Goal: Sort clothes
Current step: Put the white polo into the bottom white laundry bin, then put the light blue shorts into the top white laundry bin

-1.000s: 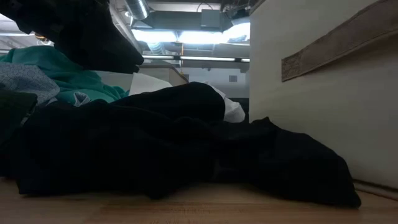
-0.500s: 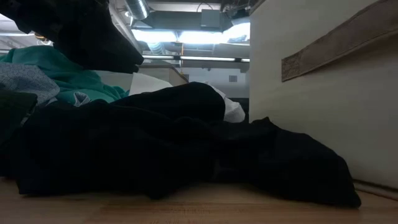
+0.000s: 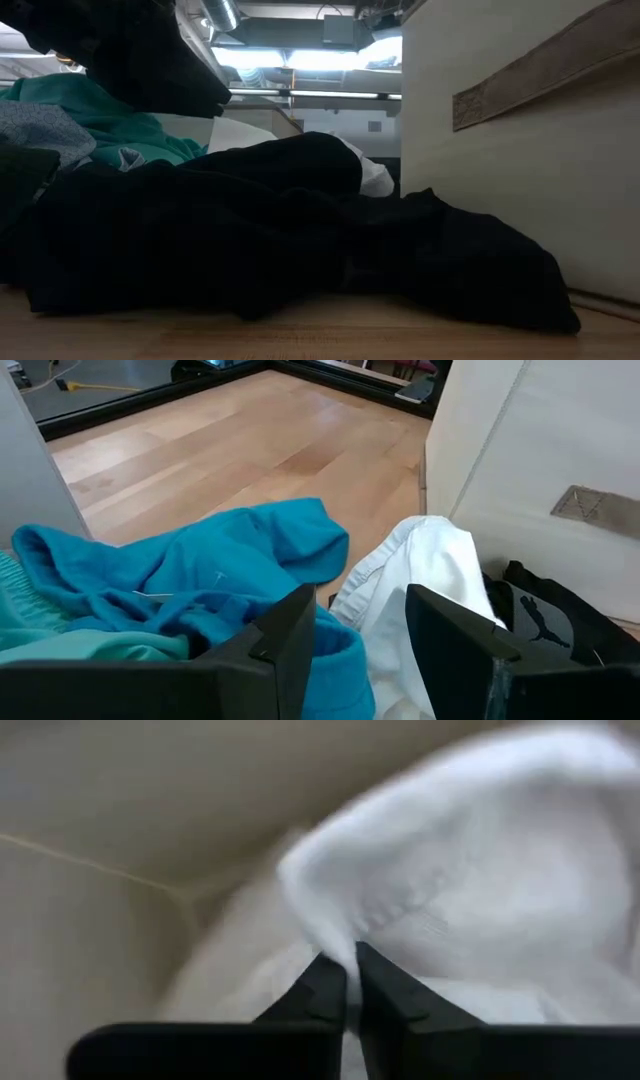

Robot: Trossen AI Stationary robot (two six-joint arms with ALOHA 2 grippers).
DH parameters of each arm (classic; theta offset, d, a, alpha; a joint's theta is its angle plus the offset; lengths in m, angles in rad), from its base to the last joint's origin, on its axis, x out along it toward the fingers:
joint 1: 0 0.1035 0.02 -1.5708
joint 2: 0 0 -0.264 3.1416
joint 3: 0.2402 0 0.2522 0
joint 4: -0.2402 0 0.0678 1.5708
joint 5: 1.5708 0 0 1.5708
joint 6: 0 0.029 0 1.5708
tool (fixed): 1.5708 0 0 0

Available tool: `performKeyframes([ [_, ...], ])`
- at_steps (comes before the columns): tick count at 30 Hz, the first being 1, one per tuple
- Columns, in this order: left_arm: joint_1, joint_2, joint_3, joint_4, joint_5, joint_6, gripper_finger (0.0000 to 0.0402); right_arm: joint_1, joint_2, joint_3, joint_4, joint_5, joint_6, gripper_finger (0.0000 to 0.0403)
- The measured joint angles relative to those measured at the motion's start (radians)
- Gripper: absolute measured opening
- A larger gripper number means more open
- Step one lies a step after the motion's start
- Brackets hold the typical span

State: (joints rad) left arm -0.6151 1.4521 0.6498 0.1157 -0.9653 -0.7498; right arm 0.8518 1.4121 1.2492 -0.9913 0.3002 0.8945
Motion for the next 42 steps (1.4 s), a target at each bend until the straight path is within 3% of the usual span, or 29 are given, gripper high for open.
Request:
performKeyframes([
  [5, 0.001, 0.000, 0.000, 0.000, 0.000, -0.002, 0.0148, -0.015, 0.037, -0.187, 0.079, 0.027, 0.066, 0.0061],
  [9, 0.001, 0.000, 0.000, 0.000, 0.000, -0.007, 0.0148, -0.060, 0.045, -0.235, 0.085, -0.013, 0.092, 0.0096],
  [15, 0.002, 0.000, 0.000, 0.005, 0.000, -0.007, 0.0148, -0.101, 0.039, -0.183, 0.069, -0.052, -0.005, 0.0183],
  [21, 0.003, 0.000, 0.000, 0.024, 0.000, 0.000, 0.0148, -0.113, 0.038, -0.003, -0.067, -0.117, -0.086, 0.0257],
  [30, 0.028, 0.000, 0.000, 0.160, 0.010, 0.154, 0.0148, -0.064, -0.002, 0.227, -0.268, 0.075, -0.191, 0.0283],
  [36, 0.062, 0.000, 0.000, 0.219, 0.058, 0.213, 0.0148, -0.059, -0.058, 0.245, -0.262, 0.218, -0.249, 0.0281],
  [42, 0.118, 0.000, 0.000, 0.288, 0.206, 0.291, 0.0148, -0.060, -0.060, 0.245, -0.205, 0.387, -0.407, 0.0280],
])
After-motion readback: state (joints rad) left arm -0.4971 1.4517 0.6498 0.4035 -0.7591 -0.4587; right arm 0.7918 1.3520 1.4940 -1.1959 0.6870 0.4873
